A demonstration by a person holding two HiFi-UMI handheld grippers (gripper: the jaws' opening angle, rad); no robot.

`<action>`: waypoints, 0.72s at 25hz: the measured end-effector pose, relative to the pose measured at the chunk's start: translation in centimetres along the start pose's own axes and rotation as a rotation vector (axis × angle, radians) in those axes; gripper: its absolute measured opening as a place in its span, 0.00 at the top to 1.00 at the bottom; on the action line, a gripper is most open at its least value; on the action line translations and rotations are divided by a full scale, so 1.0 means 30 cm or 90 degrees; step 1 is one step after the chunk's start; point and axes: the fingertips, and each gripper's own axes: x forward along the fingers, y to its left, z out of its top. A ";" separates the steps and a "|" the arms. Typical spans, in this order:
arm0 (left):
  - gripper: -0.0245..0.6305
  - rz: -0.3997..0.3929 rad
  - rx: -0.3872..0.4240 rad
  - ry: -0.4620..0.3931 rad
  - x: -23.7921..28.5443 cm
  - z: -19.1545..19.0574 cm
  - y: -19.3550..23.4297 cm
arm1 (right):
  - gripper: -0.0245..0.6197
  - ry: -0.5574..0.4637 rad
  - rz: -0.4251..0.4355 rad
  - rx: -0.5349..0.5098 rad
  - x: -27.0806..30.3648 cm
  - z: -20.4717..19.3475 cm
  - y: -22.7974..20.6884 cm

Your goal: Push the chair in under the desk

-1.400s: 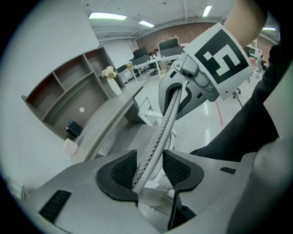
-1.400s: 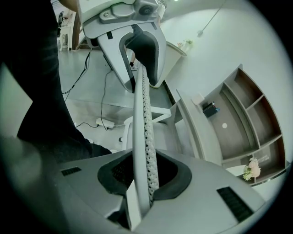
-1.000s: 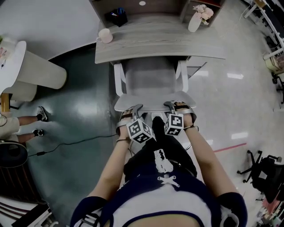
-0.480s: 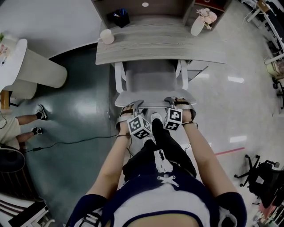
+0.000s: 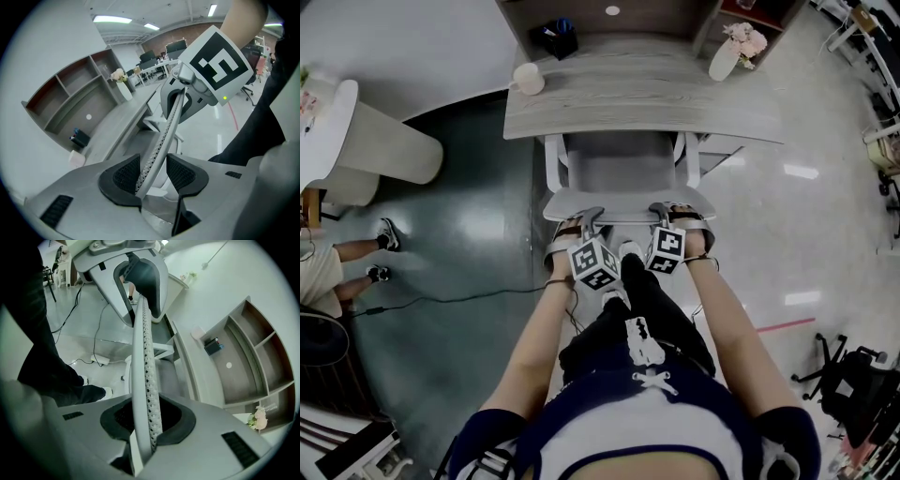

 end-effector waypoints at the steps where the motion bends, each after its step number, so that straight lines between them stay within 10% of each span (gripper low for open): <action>1: 0.69 0.000 -0.001 0.000 0.005 0.003 0.008 | 0.86 0.001 0.001 -0.001 0.005 -0.001 -0.009; 18: 0.69 0.002 0.001 0.004 0.079 0.035 0.121 | 0.87 0.009 0.007 -0.004 0.066 -0.014 -0.132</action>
